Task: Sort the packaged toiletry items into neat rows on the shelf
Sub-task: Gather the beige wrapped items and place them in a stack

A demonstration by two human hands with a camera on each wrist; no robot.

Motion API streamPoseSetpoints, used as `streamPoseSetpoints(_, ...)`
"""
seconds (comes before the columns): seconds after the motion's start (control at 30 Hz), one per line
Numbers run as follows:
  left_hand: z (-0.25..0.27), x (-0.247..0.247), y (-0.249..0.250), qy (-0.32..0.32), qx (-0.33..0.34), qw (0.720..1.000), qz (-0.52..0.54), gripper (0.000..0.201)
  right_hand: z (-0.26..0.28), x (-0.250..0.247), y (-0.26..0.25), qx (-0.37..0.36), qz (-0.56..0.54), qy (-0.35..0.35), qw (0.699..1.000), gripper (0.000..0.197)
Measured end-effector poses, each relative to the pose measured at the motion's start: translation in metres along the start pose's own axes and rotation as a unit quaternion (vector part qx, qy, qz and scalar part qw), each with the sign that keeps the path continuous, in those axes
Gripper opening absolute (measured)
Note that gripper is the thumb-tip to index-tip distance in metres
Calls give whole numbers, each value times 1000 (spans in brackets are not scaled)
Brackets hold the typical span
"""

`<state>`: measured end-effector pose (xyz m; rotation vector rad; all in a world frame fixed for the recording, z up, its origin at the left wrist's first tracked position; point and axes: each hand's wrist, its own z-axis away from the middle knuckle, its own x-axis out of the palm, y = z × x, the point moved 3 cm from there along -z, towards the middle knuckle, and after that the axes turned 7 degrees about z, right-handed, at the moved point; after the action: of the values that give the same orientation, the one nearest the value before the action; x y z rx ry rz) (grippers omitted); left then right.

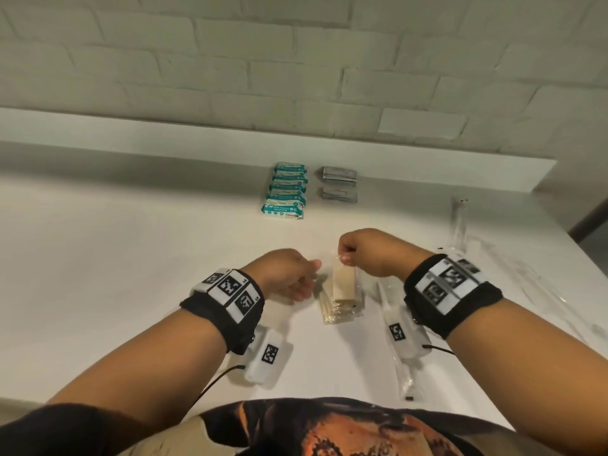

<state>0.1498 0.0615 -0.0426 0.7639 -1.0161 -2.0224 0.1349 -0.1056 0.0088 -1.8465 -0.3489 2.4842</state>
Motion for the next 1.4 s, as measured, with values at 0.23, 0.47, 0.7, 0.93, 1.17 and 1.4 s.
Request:
streamPoseSetpoints(0.23,-2,22,-13,-23,-65,996,55,21,-1,22,10,165,-72,10,984,40)
streamPoseSetpoints(0.47,-8,26,-10,10,-94,991,92,16,8,52,4,248,-318,-115,908,14)
streamPoseSetpoints(0.7,-8,24,-11,3,-58,984,166,7,3,51,-9,247,-341,-110,900,20)
streamPoseSetpoints(0.93,-15,7,4,72,56,992,87,67,-7,28,-14,95,-79,54,991,43)
streamPoseSetpoints(1.17,-13,15,8,42,80,993,82,86,-8,33,-7,89,-21,4,996,60)
streamPoseSetpoints(1.4,-13,28,1,32,119,985,121,76,-2,45,-8,60,3,-14,998,44)
